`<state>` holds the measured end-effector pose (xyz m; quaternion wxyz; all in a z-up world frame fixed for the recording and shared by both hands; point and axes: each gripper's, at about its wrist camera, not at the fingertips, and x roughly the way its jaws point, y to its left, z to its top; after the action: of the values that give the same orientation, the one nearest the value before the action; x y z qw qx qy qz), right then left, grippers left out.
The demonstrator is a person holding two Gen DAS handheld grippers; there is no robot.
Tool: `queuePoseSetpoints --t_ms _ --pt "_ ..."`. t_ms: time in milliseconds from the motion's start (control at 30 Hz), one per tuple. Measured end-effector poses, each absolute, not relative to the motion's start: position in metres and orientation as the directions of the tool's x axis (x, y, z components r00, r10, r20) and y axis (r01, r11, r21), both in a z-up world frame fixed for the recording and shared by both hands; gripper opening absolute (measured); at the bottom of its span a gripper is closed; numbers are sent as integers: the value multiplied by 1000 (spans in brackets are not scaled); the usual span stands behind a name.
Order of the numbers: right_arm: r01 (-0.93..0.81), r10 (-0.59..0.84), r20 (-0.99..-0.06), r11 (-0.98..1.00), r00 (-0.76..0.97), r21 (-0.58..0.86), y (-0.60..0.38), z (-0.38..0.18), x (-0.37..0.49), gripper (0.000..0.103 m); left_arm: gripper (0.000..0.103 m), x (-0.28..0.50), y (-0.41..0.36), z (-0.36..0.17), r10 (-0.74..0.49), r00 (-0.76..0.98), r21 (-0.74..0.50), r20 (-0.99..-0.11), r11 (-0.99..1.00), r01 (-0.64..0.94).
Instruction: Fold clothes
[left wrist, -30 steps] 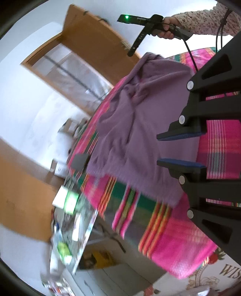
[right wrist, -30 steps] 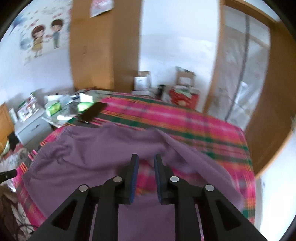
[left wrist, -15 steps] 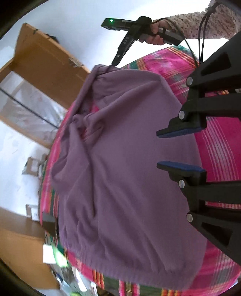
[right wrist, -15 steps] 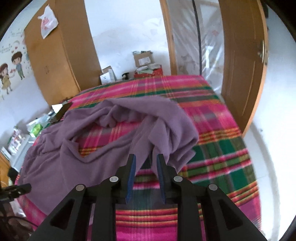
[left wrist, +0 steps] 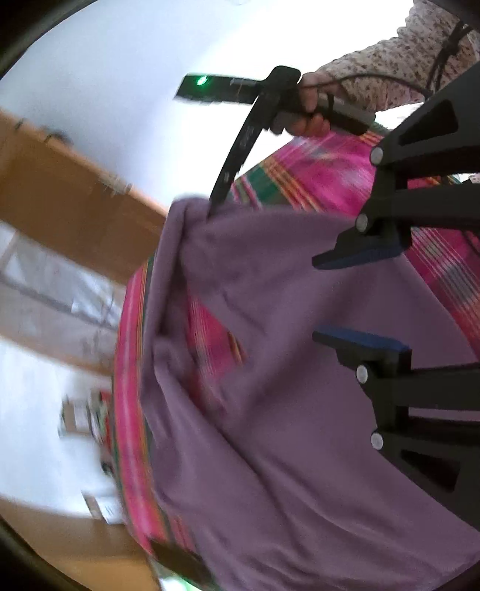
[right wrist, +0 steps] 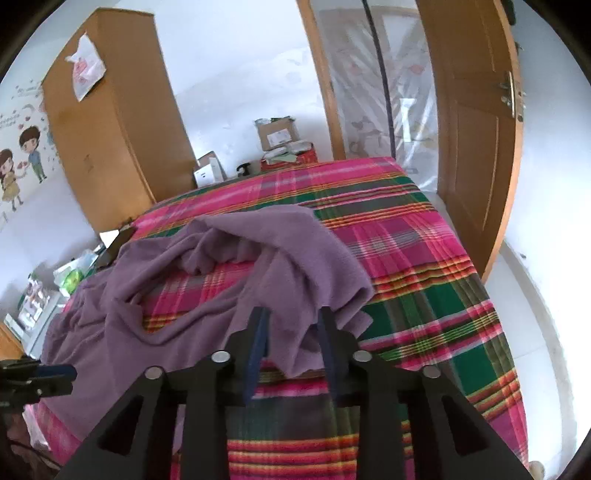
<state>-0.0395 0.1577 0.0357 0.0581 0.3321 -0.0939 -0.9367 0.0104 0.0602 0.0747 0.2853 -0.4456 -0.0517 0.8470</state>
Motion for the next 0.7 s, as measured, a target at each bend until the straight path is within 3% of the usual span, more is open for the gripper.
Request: queuePoseSetpoints --t_ms 133,400,567,700 --pt "68 -165 -616 -982 -770 178 155 37 -48 40 35 -9 99 78 553 -397 -342 -733 -803 -488" --pt "124 -183 -653 -983 -735 136 161 30 -62 40 35 -61 145 69 547 -271 -342 -792 -765 -545" --pt "163 -207 -669 -978 -714 129 166 29 -66 20 35 -81 158 61 560 -208 -388 -802 -753 -531" --pt "188 -223 -672 -974 -706 126 168 30 -68 12 35 -83 178 56 532 -159 -362 -831 -736 -572"
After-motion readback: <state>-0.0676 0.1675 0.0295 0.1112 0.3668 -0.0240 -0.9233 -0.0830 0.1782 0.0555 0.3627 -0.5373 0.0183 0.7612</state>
